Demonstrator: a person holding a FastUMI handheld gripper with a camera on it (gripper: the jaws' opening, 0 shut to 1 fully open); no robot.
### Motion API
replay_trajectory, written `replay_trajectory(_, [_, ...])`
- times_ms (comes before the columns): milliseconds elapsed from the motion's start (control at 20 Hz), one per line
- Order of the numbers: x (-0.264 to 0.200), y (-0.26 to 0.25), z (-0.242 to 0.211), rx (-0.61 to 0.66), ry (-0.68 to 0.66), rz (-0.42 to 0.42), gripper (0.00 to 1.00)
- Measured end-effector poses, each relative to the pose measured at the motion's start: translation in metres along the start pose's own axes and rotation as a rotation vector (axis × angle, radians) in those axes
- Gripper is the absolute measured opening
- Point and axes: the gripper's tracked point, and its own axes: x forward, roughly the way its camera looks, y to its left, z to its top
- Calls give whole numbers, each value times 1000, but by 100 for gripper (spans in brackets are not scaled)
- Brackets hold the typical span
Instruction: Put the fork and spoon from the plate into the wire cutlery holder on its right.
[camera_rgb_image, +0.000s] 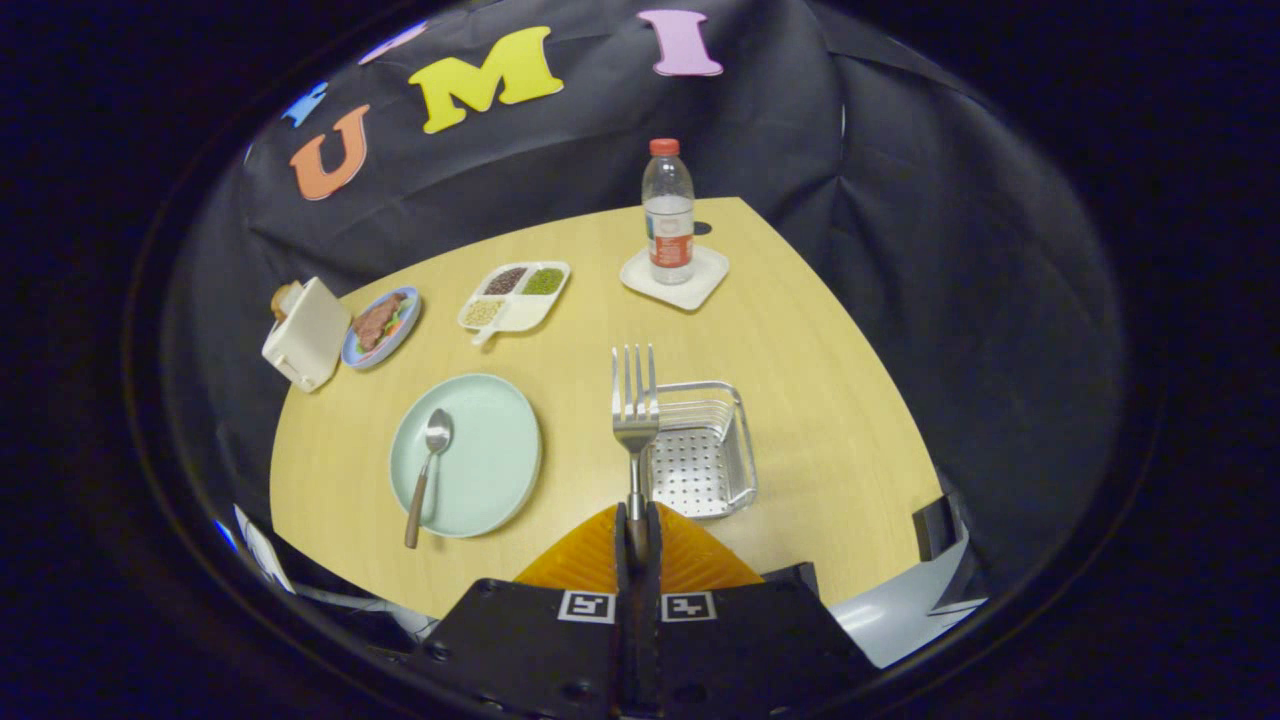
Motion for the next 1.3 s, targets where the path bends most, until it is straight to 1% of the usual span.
replay_trajectory(100, [1,-14,0,10,5,-22,2])
replay_trajectory(200, [2,-17,0,21,8,-27,2])
replay_trajectory(450, [1,-15,-8,-6,16,-42,2])
replay_trajectory(600, [0,-8,-9,-13,16,-37,3])
replay_trajectory(750, [-2,-6,-2,-22,-12,-58,4])
replay_trajectory(850, [-6,-11,5,-33,-49,-92,10])
replay_trajectory(950, [-10,-13,13,-37,-81,-115,13])
replay_trajectory(1000, [-11,-15,14,-38,-91,-128,27])
replay_trajectory(1050, [-11,-14,16,-40,-101,-131,30])
replay_trajectory(1150, [-12,-9,16,-61,-112,-133,52])
replay_trajectory(1300, [-14,9,20,-97,-146,-89,85])
